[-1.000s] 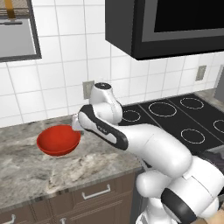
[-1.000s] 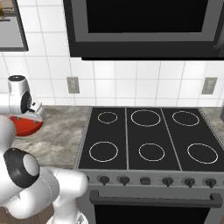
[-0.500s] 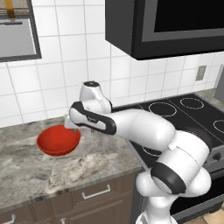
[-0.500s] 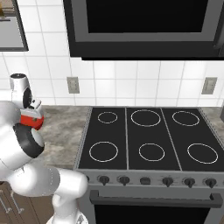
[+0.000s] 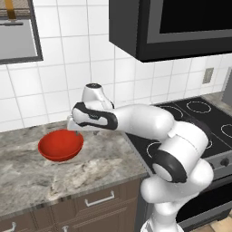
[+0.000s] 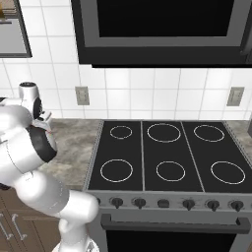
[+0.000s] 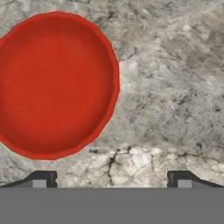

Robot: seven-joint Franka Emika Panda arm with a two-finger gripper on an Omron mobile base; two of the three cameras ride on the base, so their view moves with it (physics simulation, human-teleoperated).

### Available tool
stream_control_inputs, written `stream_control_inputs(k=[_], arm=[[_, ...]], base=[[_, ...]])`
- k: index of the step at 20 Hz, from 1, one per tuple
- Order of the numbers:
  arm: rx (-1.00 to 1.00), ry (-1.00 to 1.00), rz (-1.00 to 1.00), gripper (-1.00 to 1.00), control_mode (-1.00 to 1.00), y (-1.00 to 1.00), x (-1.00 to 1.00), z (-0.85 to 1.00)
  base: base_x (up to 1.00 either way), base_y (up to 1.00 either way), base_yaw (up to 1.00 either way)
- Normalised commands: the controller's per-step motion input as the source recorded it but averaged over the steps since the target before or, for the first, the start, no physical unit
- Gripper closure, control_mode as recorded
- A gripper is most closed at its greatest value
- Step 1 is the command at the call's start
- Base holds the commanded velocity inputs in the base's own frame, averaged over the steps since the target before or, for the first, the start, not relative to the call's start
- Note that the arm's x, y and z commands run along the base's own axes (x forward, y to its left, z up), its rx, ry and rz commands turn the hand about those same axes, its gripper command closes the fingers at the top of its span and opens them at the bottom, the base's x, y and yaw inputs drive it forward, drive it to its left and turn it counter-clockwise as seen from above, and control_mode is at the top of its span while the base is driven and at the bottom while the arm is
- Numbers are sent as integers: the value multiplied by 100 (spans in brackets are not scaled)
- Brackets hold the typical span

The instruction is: Pick the cup and bowl from the counter and place them on the counter next to the sink.

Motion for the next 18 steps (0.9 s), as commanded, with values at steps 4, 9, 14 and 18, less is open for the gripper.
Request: stream_control_inputs(k=[4,9,14,18], arm=[[0,5,0,-100,-100,1,19,-13],[-2,3,0,-100,-100,5,24,-26],[-5,1,0,-100,-100,10,25,-19],[-5,0,0,-100,-100,14,13,-8]], base=[[0,0,0],[0,0,0],[0,0,0],[0,0,0]])
